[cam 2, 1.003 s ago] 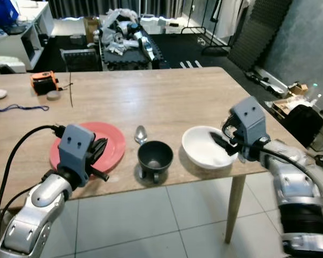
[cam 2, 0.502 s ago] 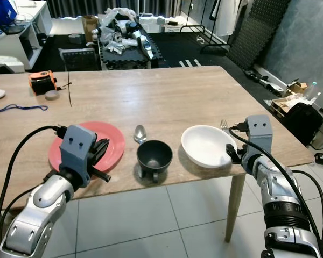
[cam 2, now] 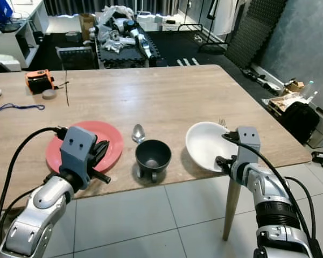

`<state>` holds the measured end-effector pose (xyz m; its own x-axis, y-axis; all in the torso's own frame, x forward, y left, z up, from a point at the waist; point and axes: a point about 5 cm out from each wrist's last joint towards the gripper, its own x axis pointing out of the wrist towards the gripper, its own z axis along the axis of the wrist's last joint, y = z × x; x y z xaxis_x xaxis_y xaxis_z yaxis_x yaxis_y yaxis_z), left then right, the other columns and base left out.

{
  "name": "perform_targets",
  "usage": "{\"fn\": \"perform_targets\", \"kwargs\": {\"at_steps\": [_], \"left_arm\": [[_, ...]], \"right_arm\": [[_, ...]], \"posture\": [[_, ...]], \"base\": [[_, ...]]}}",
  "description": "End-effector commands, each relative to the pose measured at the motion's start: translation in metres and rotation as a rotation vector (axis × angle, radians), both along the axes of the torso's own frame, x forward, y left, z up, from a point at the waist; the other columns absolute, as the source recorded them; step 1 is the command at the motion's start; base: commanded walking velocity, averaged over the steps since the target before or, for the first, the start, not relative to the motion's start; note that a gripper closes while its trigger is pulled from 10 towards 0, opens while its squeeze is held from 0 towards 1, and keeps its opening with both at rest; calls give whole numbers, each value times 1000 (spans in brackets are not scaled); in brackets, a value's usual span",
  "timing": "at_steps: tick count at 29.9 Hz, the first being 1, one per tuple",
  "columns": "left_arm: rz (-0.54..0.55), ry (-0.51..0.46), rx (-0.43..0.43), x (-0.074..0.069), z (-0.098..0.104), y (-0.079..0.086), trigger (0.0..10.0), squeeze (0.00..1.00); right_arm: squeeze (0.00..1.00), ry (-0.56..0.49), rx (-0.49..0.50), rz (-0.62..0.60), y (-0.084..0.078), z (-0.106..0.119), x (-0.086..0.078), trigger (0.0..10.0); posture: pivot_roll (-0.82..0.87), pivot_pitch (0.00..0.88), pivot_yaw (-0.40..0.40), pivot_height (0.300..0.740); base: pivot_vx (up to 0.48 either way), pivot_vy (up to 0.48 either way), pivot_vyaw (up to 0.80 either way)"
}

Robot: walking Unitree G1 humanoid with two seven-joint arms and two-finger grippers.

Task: Setting the table

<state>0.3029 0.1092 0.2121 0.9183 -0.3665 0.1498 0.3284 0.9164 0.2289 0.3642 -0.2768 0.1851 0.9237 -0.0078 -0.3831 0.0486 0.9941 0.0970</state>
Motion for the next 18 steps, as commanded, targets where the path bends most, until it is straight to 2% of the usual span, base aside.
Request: {"fn": "perform_targets", "kwargs": {"at_steps": [1,18], "left_arm": [[6,2,3,-3,-1,1,10000,0],[-1,2,2,-3,-3,-1,10000,0]], "right_arm": [[0,35,53,-19,1,-9,-2,0],[0,-19,222,-39,10,-3,-2,0]], "posture": [[0,158,49,740],[-4,143,54,740]], "base": [[0,0,0],[0,0,0]]}}
